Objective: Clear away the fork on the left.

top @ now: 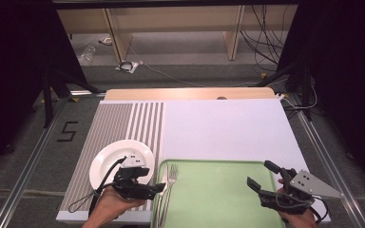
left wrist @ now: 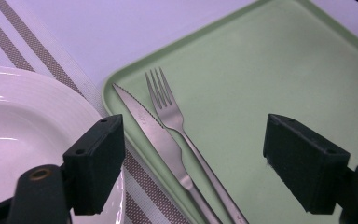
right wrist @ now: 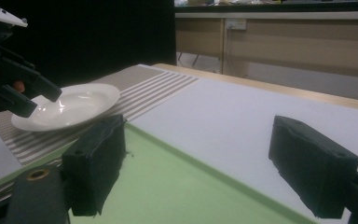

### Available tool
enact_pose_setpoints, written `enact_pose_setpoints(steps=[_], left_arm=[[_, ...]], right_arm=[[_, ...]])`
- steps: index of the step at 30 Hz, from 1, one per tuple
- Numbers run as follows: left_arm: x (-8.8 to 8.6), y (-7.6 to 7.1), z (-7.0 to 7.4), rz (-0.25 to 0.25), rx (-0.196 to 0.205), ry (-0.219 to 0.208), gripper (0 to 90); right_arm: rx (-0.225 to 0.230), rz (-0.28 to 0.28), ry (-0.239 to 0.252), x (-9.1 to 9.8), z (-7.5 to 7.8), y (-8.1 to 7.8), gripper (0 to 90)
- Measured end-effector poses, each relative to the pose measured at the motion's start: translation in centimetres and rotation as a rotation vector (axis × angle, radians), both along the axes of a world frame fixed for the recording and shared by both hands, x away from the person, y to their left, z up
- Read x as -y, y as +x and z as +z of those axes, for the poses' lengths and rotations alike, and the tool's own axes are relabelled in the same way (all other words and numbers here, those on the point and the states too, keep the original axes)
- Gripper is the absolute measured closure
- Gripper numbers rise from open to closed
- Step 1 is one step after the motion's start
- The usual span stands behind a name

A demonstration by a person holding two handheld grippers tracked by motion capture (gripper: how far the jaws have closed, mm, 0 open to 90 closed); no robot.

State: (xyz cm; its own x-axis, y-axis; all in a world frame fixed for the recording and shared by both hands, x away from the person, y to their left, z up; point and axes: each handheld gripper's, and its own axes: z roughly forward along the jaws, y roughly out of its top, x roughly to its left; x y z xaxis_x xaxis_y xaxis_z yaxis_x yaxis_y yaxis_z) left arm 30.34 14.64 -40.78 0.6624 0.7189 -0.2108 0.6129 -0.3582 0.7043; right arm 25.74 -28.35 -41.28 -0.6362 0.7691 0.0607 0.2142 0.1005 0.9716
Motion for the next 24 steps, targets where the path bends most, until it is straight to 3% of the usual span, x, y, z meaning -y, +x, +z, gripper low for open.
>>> enact_pose_setpoints(steps=[6, 24], left_arm=[[-1.0, -0.3, 0.2, 0.055, 0.015, -0.041, 19.4], [-4.0, -1.1, 0.1, 0.198, -0.004, -0.143, 16.7]], right_arm=[[0.001, 0.000, 0.000, 0.0, 0.0, 0.0, 19.6], [0.002, 0.001, 0.000, 0.1, 0.0, 0.0, 19.6]])
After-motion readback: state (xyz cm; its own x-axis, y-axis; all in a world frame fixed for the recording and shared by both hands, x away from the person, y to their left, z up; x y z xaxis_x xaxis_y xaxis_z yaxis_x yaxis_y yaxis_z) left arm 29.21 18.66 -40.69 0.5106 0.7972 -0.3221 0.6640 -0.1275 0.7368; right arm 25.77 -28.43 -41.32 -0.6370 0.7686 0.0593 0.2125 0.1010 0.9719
